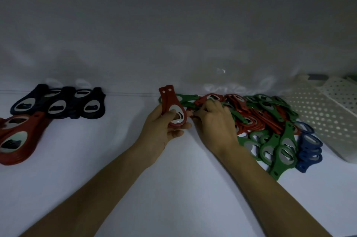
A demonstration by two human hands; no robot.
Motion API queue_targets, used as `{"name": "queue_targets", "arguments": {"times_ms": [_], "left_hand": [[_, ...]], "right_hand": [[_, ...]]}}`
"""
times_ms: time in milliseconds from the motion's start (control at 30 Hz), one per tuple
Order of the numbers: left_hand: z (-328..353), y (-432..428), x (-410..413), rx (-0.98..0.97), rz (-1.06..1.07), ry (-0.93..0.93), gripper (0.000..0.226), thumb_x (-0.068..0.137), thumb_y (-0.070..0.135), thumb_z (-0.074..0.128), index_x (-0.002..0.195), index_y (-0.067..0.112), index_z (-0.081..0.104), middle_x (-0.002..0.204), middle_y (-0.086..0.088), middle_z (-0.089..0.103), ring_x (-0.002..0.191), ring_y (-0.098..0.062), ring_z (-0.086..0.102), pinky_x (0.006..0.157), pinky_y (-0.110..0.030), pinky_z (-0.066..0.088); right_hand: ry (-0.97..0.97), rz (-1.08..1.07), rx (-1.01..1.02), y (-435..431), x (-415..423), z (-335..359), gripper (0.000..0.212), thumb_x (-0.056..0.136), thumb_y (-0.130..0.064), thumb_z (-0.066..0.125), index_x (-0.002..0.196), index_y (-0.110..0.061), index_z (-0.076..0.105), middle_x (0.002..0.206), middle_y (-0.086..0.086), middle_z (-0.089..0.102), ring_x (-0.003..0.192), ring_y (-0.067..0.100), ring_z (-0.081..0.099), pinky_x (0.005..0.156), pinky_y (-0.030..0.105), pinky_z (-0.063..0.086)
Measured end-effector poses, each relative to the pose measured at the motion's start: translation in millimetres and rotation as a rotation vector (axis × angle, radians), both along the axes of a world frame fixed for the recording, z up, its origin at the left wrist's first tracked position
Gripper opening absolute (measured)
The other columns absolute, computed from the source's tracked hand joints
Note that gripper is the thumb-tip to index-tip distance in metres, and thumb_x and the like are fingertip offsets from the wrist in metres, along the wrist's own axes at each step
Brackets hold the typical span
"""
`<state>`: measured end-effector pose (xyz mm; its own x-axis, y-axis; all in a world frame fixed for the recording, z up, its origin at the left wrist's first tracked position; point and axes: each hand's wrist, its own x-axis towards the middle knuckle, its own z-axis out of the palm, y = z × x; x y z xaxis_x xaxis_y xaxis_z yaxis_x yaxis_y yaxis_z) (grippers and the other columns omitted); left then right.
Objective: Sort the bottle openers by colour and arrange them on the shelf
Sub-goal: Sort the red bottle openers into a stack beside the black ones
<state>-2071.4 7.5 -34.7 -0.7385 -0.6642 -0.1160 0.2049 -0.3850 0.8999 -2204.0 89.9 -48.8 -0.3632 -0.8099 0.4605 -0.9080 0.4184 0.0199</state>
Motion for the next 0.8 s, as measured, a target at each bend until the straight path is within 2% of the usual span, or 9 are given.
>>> {"name": "queue_targets", "arguments": {"times_ms": [100, 233, 300, 400, 467, 567, 633, 700, 800], "left_hand": [[-0.1, 2.6, 1.2, -0.062, 0.004, -0.015, 0.021, 0.095, 0.011, 0.049, 0.112, 0.019, 0.059, 0.094, -0.005, 0.073, 0.069, -0.016, 0.07, 0.052, -0.019, 0.051], [-2.3, 0.6, 0.6, -0.084, 0.011, -0.048, 0.021, 0.094, 0.012, 0.053, 0.113, 0.017, 0.059, 0.093, -0.004, 0.074, 0.067, -0.015, 0.07, 0.051, -0.018, 0.05], [-3.4, 0.5, 0.0, -0.084, 0.004, -0.037, 0.018, 0.094, 0.013, 0.053, 0.11, 0.017, 0.061, 0.09, -0.004, 0.074, 0.066, -0.015, 0.069, 0.05, -0.018, 0.049], [-2.6, 1.7, 0.0, -0.052, -0.003, 0.014, 0.019, 0.096, 0.028, 0.047, 0.103, 0.019, 0.063, 0.081, 0.0, 0.074, 0.064, -0.014, 0.068, 0.049, -0.019, 0.049], [-2.3, 1.5, -0.1, 0.014, 0.015, 0.058, 0.024, 0.096, 0.032, 0.045, 0.098, 0.016, 0.063, 0.072, 0.001, 0.071, 0.061, -0.011, 0.067, 0.049, -0.02, 0.049], [-2.1, 0.9, 0.3, -0.003, 0.04, 0.105, 0.02, 0.096, 0.02, 0.047, 0.11, 0.014, 0.06, 0.083, 0.001, 0.073, 0.071, -0.012, 0.069, 0.058, -0.021, 0.053], [-0.9, 0.1, 0.7, -0.064, 0.069, 0.106, 0.02, 0.095, 0.013, 0.049, 0.112, 0.017, 0.059, 0.091, 0.001, 0.074, 0.077, -0.014, 0.07, 0.06, -0.022, 0.054], [0.2, -1.5, 1.0, -0.136, 0.113, 0.057, 0.02, 0.092, 0.012, 0.054, 0.109, 0.023, 0.058, 0.094, 0.001, 0.073, 0.075, -0.015, 0.071, 0.056, -0.02, 0.053], [-0.7, -3.9, 1.4, -0.21, 0.172, -0.005, 0.027, 0.086, 0.015, 0.064, 0.109, 0.028, 0.056, 0.097, 0.0, 0.07, 0.071, -0.016, 0.071, 0.049, -0.019, 0.05]], "right_hand": [[0.028, 0.021, -0.118, 3.0, 2.1, 8.9, 0.011, 0.085, -0.017, 0.066, 0.092, -0.014, 0.073, 0.09, 0.004, 0.063, 0.084, 0.024, 0.057, 0.069, 0.03, 0.034], [-0.143, 0.111, -0.59, 10.3, 2.2, 16.6, 0.015, 0.092, -0.012, 0.058, 0.095, -0.004, 0.071, 0.092, 0.011, 0.062, 0.076, 0.013, 0.055, 0.065, 0.023, 0.046], [-0.168, 0.228, -0.712, 13.6, 6.0, 16.1, 0.018, 0.092, -0.01, 0.056, 0.097, 0.001, 0.069, 0.093, 0.015, 0.061, 0.078, 0.011, 0.054, 0.067, 0.019, 0.047], [-0.049, 0.406, -0.589, 14.7, 16.1, 12.9, 0.012, 0.085, 0.0, 0.063, 0.094, 0.002, 0.071, 0.092, 0.015, 0.067, 0.079, 0.022, 0.064, 0.063, 0.031, 0.055], [0.074, 0.484, -0.467, 11.0, 22.5, 9.6, 0.015, 0.077, 0.004, 0.072, 0.091, -0.002, 0.073, 0.092, 0.012, 0.071, 0.08, 0.026, 0.068, 0.066, 0.033, 0.056], [-0.028, 0.549, -0.471, 6.0, 26.8, 6.9, 0.013, 0.084, -0.005, 0.067, 0.096, -0.004, 0.073, 0.097, 0.01, 0.07, 0.087, 0.023, 0.066, 0.077, 0.03, 0.053], [-0.261, 0.497, -0.562, 6.2, 25.7, 7.4, 0.019, 0.092, -0.011, 0.056, 0.104, -0.003, 0.069, 0.1, 0.01, 0.067, 0.09, 0.02, 0.062, 0.078, 0.027, 0.051], [-0.318, 0.341, -0.545, 6.4, 17.5, 8.1, 0.021, 0.091, -0.008, 0.053, 0.106, -0.004, 0.067, 0.099, 0.008, 0.064, 0.088, 0.02, 0.059, 0.073, 0.029, 0.05], [-0.156, 0.08, -0.141, 3.0, 1.6, 1.3, 0.024, 0.092, -0.022, 0.055, 0.109, -0.016, 0.069, 0.101, 0.004, 0.06, 0.094, 0.024, 0.053, 0.077, 0.033, 0.041]]}}
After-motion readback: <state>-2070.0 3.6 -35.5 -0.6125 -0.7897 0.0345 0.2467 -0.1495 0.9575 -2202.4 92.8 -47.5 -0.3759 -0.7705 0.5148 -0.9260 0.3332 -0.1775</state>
